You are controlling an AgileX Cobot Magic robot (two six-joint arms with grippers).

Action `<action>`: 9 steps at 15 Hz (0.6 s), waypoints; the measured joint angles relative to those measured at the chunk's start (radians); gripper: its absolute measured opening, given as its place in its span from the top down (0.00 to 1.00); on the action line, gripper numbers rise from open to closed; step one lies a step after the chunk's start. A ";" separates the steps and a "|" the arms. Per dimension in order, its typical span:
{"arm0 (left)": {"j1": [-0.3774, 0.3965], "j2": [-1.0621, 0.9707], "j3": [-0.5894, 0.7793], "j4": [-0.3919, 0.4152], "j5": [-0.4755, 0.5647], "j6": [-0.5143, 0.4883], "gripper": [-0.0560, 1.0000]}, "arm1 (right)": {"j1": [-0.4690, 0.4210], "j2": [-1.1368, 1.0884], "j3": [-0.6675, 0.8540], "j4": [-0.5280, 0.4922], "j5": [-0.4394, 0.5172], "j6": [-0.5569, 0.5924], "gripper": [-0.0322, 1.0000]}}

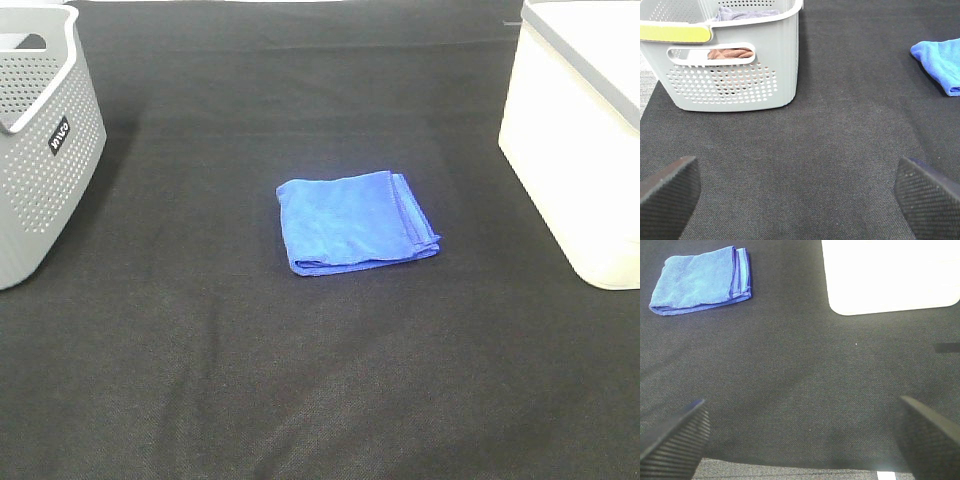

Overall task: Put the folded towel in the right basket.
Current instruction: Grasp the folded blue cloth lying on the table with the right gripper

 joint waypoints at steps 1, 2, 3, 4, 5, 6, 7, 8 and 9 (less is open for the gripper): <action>0.000 0.000 0.000 0.000 0.000 0.000 0.02 | 0.000 0.000 0.000 0.000 0.000 0.000 0.03; 0.000 0.000 0.000 0.000 0.000 0.000 0.02 | 0.000 0.000 0.000 0.000 0.000 0.000 0.03; 0.000 0.000 0.000 0.000 0.000 0.000 0.02 | 0.000 0.000 0.000 0.000 0.000 0.000 0.03; 0.000 0.000 0.000 0.000 0.000 0.000 0.02 | 0.000 0.000 0.000 0.000 0.000 0.000 0.03; 0.000 0.000 0.000 0.000 0.000 0.000 0.02 | 0.000 0.000 0.000 0.000 0.000 0.000 0.03; 0.000 0.000 0.000 0.000 0.000 0.000 0.02 | 0.000 0.000 0.000 0.000 0.000 0.000 0.03; 0.000 0.000 0.000 0.000 0.000 0.000 0.02 | 0.000 0.000 0.000 0.000 0.000 0.000 0.03; 0.000 0.000 0.000 0.000 0.000 0.000 0.02 | 0.000 0.000 0.000 0.000 0.000 0.000 0.03; 0.000 0.000 0.000 0.000 0.000 0.000 0.02 | 0.000 0.000 0.000 0.000 0.000 0.000 0.03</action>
